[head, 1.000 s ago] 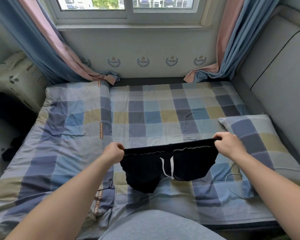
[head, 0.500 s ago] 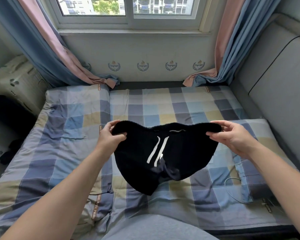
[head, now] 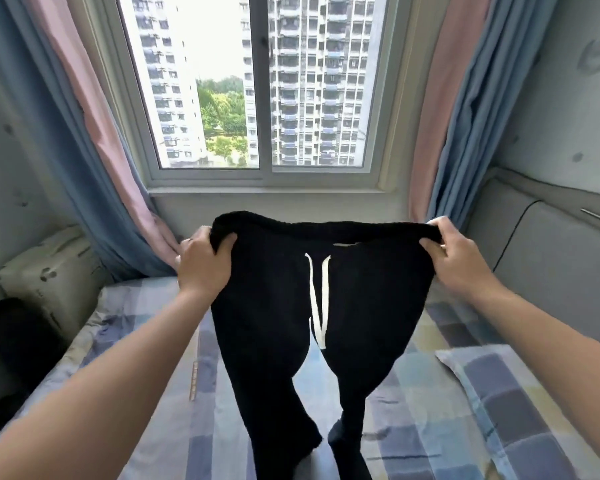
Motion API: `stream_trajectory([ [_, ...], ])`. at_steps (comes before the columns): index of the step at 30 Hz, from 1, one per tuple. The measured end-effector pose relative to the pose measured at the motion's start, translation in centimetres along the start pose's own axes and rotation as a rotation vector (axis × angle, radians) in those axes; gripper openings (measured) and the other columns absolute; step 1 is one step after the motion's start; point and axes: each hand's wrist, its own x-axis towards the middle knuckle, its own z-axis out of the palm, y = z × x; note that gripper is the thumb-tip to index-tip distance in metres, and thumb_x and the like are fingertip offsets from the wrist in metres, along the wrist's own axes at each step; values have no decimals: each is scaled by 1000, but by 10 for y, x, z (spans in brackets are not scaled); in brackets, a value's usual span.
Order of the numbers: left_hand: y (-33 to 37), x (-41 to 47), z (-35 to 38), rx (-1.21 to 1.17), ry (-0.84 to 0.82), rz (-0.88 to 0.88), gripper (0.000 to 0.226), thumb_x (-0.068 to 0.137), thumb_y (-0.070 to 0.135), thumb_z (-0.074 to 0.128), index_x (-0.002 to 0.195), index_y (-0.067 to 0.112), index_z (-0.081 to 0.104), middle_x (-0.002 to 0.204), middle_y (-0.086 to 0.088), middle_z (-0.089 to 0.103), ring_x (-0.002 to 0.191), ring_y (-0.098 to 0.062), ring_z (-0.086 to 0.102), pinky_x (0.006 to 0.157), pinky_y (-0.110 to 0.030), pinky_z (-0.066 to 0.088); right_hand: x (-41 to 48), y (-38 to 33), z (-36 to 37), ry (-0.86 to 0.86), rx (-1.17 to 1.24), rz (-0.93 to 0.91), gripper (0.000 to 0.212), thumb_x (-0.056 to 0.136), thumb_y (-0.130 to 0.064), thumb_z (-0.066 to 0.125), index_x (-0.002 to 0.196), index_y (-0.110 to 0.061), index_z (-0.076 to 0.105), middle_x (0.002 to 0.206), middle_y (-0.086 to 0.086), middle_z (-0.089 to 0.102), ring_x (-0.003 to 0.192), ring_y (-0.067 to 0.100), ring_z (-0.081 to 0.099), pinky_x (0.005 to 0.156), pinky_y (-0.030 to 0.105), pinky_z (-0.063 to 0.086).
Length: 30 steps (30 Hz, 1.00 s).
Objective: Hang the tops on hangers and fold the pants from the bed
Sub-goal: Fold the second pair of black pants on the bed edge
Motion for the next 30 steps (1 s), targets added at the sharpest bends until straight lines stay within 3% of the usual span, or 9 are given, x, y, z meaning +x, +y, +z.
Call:
stream_trajectory([
  [3, 40, 35, -23, -230, -21, 7, 35, 103, 38, 50, 121, 9, 55, 114, -9, 65, 108, -32, 60, 98, -46, 47, 36, -34, -25, 64, 34, -75, 4, 106, -28, 47, 108, -25, 48, 90, 2, 66, 80, 18, 65, 67, 36, 53],
  [9, 119, 104, -79, -263, 120, 48, 48, 103, 44, 46, 126, 3, 57, 108, -9, 63, 95, -26, 58, 81, -35, 42, 110, -111, -86, 224, -26, -206, 14, 107, -32, 43, 107, -18, 41, 81, 11, 58, 67, 24, 57, 58, 38, 45],
  [13, 167, 139, -118, -275, 199, 98, 50, 103, 45, 45, 124, 2, 59, 109, -10, 64, 94, -26, 57, 83, -38, 43, 147, -160, -125, 317, -55, -263, 16, 107, -31, 43, 111, -15, 42, 79, 8, 56, 67, 21, 54, 54, 31, 35],
  [18, 218, 168, -160, -352, 127, -5, 52, 100, 45, 51, 131, 3, 55, 116, -12, 64, 102, -32, 62, 89, -43, 51, 176, -213, -164, 377, -57, -249, 23, 102, -34, 51, 112, -13, 50, 90, 3, 59, 81, 21, 56, 65, 33, 39],
  [23, 255, 174, -190, -480, -62, -176, 51, 99, 40, 53, 139, 9, 50, 131, -10, 59, 120, -33, 56, 107, -44, 44, 190, -257, -178, 315, 163, -86, 19, 96, -28, 55, 86, -11, 53, 73, 1, 50, 64, 16, 48, 55, 29, 36],
  [27, 287, 162, -192, -576, -105, -88, 51, 102, 40, 50, 142, 10, 46, 136, -10, 56, 124, -33, 55, 109, -47, 43, 187, -294, -176, 218, 449, -18, 16, 95, -21, 58, 83, -12, 52, 75, 5, 51, 63, 18, 51, 48, 25, 40],
  [30, 307, 145, -187, -577, -114, 20, 50, 102, 39, 51, 142, 10, 43, 128, -8, 58, 119, -31, 57, 105, -48, 47, 179, -320, -167, 118, 474, -52, 13, 95, -20, 60, 92, -8, 60, 80, 7, 63, 64, 19, 63, 44, 23, 49],
])
